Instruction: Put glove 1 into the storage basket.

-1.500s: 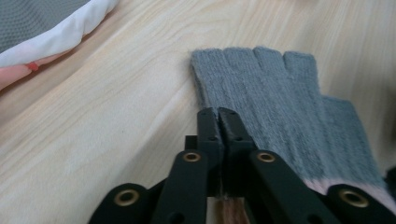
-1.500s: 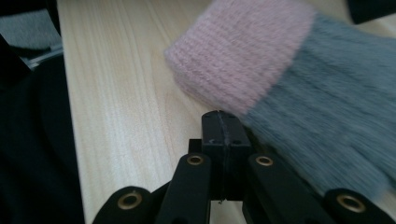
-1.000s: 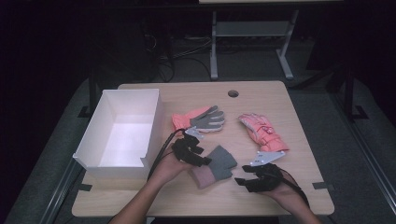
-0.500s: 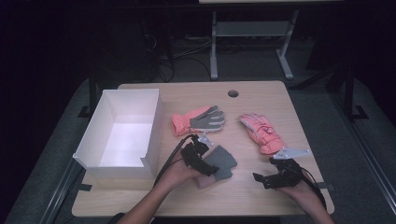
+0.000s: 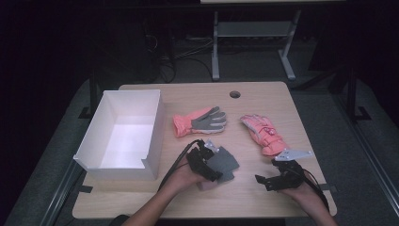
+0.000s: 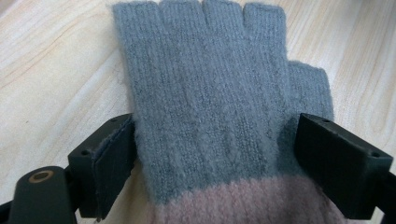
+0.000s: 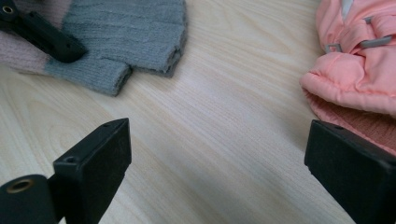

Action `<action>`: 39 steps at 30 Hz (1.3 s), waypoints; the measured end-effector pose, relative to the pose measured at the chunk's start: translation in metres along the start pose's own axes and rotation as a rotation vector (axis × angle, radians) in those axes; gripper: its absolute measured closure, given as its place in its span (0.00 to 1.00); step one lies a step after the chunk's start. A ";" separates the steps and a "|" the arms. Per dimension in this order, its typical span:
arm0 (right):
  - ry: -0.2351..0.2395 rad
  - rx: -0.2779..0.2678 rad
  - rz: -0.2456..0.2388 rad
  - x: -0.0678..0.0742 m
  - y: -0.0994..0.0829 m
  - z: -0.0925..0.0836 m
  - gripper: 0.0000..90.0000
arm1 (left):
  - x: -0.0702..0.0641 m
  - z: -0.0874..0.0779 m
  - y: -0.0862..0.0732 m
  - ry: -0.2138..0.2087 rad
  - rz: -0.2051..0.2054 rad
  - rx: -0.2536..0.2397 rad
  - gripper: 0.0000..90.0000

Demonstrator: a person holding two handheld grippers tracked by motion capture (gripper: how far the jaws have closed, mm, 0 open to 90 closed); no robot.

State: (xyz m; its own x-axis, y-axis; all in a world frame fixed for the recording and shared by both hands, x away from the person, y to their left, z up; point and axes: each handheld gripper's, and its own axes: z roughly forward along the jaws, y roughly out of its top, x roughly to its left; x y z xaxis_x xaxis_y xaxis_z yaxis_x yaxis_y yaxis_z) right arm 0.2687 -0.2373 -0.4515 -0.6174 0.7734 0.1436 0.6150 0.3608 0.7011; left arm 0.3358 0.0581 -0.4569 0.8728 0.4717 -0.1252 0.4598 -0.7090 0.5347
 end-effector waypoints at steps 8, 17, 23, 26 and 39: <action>-0.011 -0.006 0.001 -0.002 0.000 -0.002 0.08 | -0.005 -0.003 0.002 -0.009 0.013 0.012 0.30; -0.017 -0.010 -0.002 -0.002 0.000 -0.002 0.08 | -0.006 -0.005 0.004 -0.097 -0.001 0.030 0.64; -0.020 -0.013 -0.005 -0.001 0.000 0.000 0.08 | -0.008 -0.007 0.007 -0.106 0.005 0.045 0.73; -0.017 -0.014 -0.009 -0.001 -0.001 0.000 0.08 | -0.005 -0.008 0.008 -0.131 -0.006 0.045 0.74; -0.017 -0.016 -0.012 0.000 -0.002 0.003 0.08 | -0.002 -0.031 0.013 -0.177 -0.027 0.003 0.75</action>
State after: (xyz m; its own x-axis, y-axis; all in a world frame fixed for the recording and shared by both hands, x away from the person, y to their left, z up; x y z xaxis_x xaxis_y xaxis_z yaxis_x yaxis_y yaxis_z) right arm 0.2687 -0.2363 -0.4544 -0.6162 0.7780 0.1227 0.5994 0.3621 0.7139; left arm 0.3352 0.0644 -0.4235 0.8750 0.3913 -0.2850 0.4841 -0.6988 0.5266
